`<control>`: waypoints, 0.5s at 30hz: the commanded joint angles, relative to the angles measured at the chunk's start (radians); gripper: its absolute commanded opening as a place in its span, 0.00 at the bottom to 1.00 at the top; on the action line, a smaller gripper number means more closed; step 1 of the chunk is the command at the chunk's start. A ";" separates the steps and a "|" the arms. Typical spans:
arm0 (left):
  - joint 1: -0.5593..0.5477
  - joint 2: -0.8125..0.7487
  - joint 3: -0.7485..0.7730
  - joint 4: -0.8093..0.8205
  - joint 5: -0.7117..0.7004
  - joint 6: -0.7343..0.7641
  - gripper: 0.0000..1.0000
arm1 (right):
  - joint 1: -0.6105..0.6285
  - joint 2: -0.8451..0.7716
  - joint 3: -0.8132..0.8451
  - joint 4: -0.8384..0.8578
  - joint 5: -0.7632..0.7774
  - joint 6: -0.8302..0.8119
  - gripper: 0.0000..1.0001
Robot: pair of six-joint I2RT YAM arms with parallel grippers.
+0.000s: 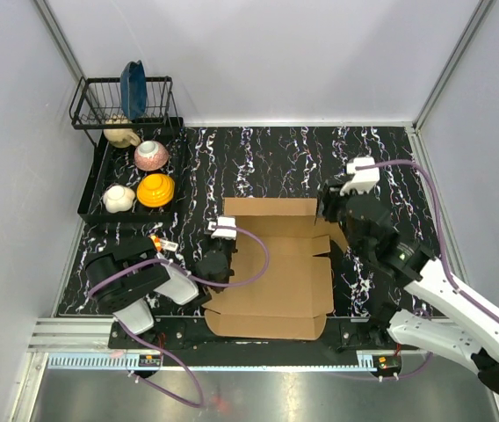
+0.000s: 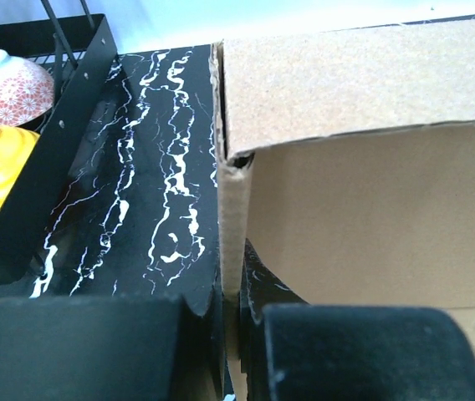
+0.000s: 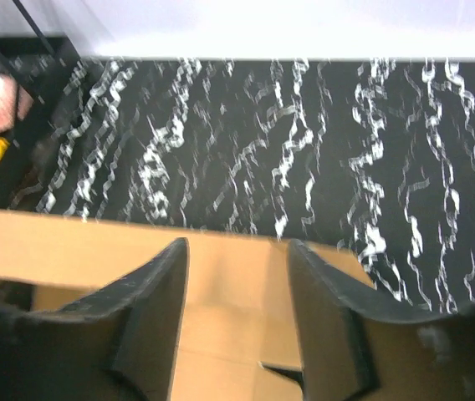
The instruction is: Fold the paper box
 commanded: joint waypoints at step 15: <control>0.027 -0.209 0.208 -0.764 0.054 -0.327 0.00 | -0.008 -0.172 -0.145 -0.289 0.255 0.254 0.72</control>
